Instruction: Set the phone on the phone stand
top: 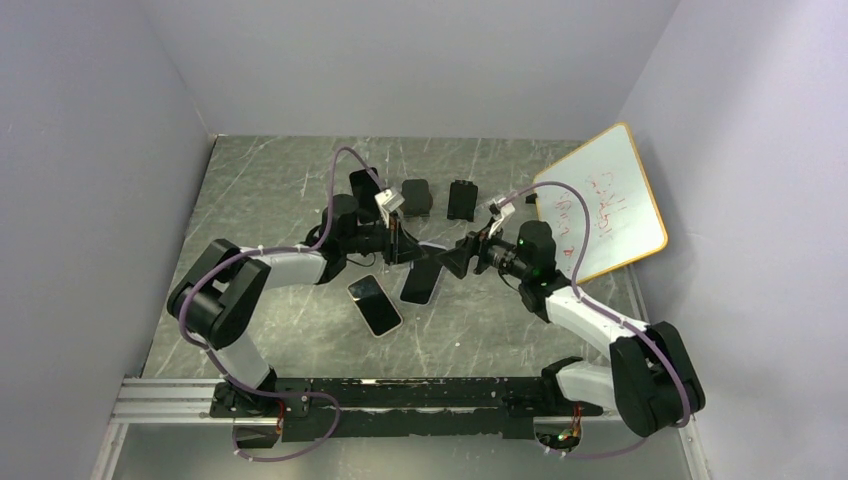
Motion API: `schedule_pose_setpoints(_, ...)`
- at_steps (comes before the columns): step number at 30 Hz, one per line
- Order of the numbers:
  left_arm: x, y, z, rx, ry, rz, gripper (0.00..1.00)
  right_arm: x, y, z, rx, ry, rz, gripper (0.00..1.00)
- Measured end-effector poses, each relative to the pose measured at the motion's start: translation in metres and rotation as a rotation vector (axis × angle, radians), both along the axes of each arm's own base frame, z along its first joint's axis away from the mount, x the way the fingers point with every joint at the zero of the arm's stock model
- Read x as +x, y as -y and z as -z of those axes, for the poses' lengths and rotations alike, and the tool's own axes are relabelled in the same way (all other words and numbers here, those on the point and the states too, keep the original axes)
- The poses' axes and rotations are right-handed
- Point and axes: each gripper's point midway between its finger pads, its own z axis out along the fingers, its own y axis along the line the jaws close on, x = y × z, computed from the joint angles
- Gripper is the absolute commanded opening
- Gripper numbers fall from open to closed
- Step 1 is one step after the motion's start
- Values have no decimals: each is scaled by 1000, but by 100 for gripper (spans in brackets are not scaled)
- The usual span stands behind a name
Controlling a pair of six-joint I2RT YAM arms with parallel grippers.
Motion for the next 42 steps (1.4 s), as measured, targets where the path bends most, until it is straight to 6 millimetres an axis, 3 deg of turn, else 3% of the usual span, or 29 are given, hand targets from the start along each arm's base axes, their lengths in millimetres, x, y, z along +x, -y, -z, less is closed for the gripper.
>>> schedule_pose_setpoints(12,-28,-1,-6,-74,-21,106,5,-2,-2,5,14,3,-29,68)
schedule_pose_setpoints(21,-31,-1,-14,-131,-33,131,5,-7,-13,4,60,7,-111,52)
schedule_pose_setpoints(26,-32,0,-14,-144,-40,135,5,-12,-18,3,85,0,-162,33)
schedule_pose_setpoints(31,-31,-2,-10,-145,-54,131,5,-16,-22,5,103,-16,-206,25)
schedule_pose_setpoints(35,-32,-3,-7,-145,-60,131,5,-18,-24,8,108,-34,-227,0)
schedule_pose_setpoints(38,-34,-4,-6,-148,-60,130,5,-19,-25,10,114,-43,-245,0)
schedule_pose_setpoints(42,-34,-4,-2,-146,-74,129,29,-21,-26,12,118,-57,-262,0)
